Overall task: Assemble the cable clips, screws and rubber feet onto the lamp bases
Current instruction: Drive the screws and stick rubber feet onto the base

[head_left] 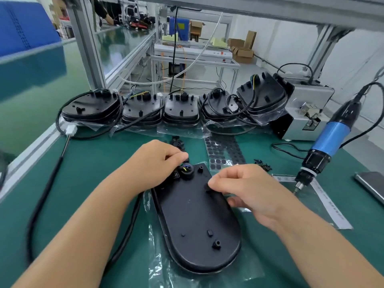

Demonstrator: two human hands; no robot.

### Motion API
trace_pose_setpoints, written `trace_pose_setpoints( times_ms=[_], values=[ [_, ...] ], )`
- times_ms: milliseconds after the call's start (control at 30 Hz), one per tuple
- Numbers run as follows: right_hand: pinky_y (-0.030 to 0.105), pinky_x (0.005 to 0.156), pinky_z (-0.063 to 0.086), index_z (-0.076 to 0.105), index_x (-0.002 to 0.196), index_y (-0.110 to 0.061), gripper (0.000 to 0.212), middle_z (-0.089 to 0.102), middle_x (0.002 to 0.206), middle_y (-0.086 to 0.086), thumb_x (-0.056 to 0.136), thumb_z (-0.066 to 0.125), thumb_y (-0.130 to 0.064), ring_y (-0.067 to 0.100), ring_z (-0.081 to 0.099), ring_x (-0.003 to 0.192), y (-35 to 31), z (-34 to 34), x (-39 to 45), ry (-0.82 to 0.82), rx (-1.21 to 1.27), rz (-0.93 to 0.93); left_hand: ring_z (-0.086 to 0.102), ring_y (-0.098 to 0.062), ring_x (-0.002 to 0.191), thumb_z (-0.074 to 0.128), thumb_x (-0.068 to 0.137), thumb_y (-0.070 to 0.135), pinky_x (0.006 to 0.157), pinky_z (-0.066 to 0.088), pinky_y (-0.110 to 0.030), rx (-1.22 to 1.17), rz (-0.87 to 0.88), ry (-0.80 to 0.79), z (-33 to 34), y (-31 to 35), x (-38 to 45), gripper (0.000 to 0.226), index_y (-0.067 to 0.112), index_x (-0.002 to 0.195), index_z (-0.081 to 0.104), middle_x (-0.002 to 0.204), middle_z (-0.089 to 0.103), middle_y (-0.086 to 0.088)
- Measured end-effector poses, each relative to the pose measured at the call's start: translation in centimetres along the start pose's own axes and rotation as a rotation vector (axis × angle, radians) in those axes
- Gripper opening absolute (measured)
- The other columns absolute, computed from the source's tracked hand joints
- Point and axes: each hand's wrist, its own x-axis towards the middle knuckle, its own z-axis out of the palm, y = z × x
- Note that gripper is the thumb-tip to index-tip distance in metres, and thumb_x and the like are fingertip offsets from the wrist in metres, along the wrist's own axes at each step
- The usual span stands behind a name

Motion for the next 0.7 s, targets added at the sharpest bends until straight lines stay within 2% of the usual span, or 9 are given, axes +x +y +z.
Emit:
trace_pose_setpoints(
  times_ms=[67,100,167,233,400,567,700],
  values=[
    [0.02,0.057,0.044,0.075,0.069,-0.018,0.008,0.071,0.081,-0.002,0.077,0.076,-0.017,0.01,0.059,0.078,0.02,0.15,-0.01,0.019,-0.011,0.012,0.04,-0.01,0.058,0.046,0.095,0.043,0.059,0.038,-0.022,-0.009,-0.008,-0.017,0.13,-0.03,-0.02,0.041,0.01,0.074,0.055,0.067,0.05,-0.018],
    [0.019,0.056,0.044,0.075,0.069,-0.018,0.008,0.069,0.079,-0.002,0.077,0.075,-0.017,0.009,0.058,0.076,0.04,0.21,-0.03,0.026,-0.014,0.018,0.041,-0.01,0.059,0.045,0.096,0.043,0.06,0.039,-0.024,-0.007,-0.014,-0.019,0.16,-0.01,-0.01,0.042,0.009,0.074,0.053,0.069,0.051,-0.019],
    [0.019,0.056,0.043,0.076,0.069,-0.018,0.007,0.068,0.076,-0.004,0.076,0.075,-0.018,0.008,0.056,0.073,0.14,0.25,-0.13,0.035,-0.026,0.027,0.033,-0.009,0.052,0.046,0.097,0.041,0.053,0.031,-0.02,0.003,-0.009,0.004,0.22,0.15,-0.04,0.048,-0.001,0.075,0.053,0.058,0.04,-0.007],
    [0.019,0.058,0.043,0.076,0.069,-0.018,0.006,0.066,0.074,-0.004,0.075,0.075,-0.018,0.009,0.055,0.071,0.26,0.3,-0.21,0.035,-0.033,0.027,0.03,-0.01,0.048,0.048,0.098,0.038,0.051,0.028,-0.022,0.011,0.004,0.035,0.25,0.29,-0.11,0.048,-0.002,0.071,0.049,0.053,0.033,0.0],
    [0.019,0.057,0.043,0.076,0.067,-0.018,0.006,0.063,0.074,0.002,0.072,0.075,-0.018,0.011,0.051,0.07,0.21,0.6,-0.42,0.06,-0.051,0.005,0.032,-0.01,0.05,0.046,0.099,0.039,0.053,0.031,-0.022,0.02,0.019,0.049,0.27,0.47,-0.26,0.048,-0.004,0.078,0.056,0.055,0.035,-0.001],
    [0.013,0.045,0.038,0.072,0.056,-0.019,0.021,0.057,0.059,-0.003,0.075,0.075,-0.011,0.005,0.043,0.048,0.14,0.81,-0.58,0.076,-0.053,-0.029,0.031,-0.01,0.048,0.046,0.099,0.039,0.057,0.034,-0.027,0.018,0.013,0.059,0.31,0.55,-0.3,0.049,-0.003,0.073,0.051,0.05,0.03,0.003],
    [0.013,0.045,0.037,0.071,0.053,-0.022,0.026,0.055,0.056,-0.005,0.077,0.075,-0.012,0.004,0.042,0.046,0.22,0.82,-0.57,0.071,-0.051,-0.052,0.031,-0.01,0.047,0.046,0.099,0.039,0.06,0.04,-0.03,0.006,0.006,0.066,0.37,0.54,-0.17,0.05,-0.004,0.074,0.052,0.047,0.028,0.005]
  ],
)
